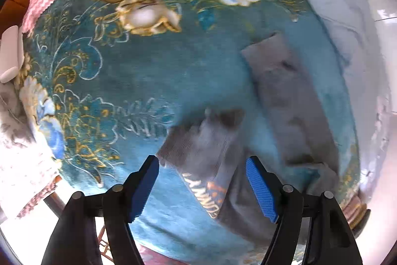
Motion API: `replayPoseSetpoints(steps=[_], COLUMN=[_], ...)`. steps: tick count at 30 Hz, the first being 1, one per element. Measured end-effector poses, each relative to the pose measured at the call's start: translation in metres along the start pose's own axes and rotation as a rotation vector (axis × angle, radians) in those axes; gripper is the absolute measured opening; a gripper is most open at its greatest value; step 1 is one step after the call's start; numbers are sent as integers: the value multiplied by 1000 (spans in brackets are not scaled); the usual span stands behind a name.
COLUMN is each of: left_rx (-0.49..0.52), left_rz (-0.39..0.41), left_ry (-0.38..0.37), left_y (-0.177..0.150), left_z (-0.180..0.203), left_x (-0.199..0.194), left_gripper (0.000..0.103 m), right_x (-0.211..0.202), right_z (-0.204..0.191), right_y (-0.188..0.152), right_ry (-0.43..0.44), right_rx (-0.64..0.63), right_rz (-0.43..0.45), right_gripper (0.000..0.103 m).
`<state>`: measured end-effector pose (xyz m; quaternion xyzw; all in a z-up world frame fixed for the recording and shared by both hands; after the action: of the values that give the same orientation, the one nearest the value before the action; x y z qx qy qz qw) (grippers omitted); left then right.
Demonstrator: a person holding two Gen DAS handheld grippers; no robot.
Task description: Fold clothes
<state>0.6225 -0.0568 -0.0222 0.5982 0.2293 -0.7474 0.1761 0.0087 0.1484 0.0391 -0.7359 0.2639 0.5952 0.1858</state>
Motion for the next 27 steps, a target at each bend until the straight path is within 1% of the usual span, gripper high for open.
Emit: replayPoseSetpoints(steps=[3,8,12,15,16,17,19,21,22,23,25,27], left_rx=[-28,-56,-60,-79,-107,-124,-157,-184,-199,-215,-247,-280], left_rz=[56,151,164,155,132,116,84,44,25,11,-7,-33], left_ry=[-57,-76,-86,-84,-97,-112,-143,-181,-194,-210,-232,-254], left_y=[-10,-35,-46,-39,-35,-31,-23,-13,-8,-1,10,21], left_z=[-2,-32,-60,-80,-89,-93,-103,-114,-121,-129,-141,-149], left_x=[-22,-52,-53,-38,-26,-18,-2,16,24,32,43,55], left_gripper=[76,76,76,76,76,76,76,76,76,76,76,76], right_x=[-3,7,19,25,26,28,34,40,44,46,51,56], right_z=[-27,-61,-88,-118,-128,-138,-154,-168,-175,-182,-197,-208], right_y=[2,9,10,4,0,-4,-13,-21,-25,-29,-39,-49], right_ry=[26,63,81,89,87,83,64,51,42,30,-1,-29], right_rx=[-89,-176,-211,-239,-253,-267,-273,-253,-237,-217,-176,-169], right_rz=[-3,-34,-67,-80,-82,-84,-91,-98,-97,-89,-66,-68], right_gripper=[33,35,35,35,37,42,48,49,55,69,84,85])
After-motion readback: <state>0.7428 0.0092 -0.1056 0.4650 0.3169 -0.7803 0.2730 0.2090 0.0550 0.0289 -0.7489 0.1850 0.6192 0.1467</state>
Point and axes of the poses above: each gripper's, at about its wrist camera, not at the fingertips, and x roughly the way its jaws point, z to its right, y to its top, the point moved 6 cm from there along x, roughly the way its jaws point, and after that the axes turned 7 degrees about -x, right-handed, at the moved point
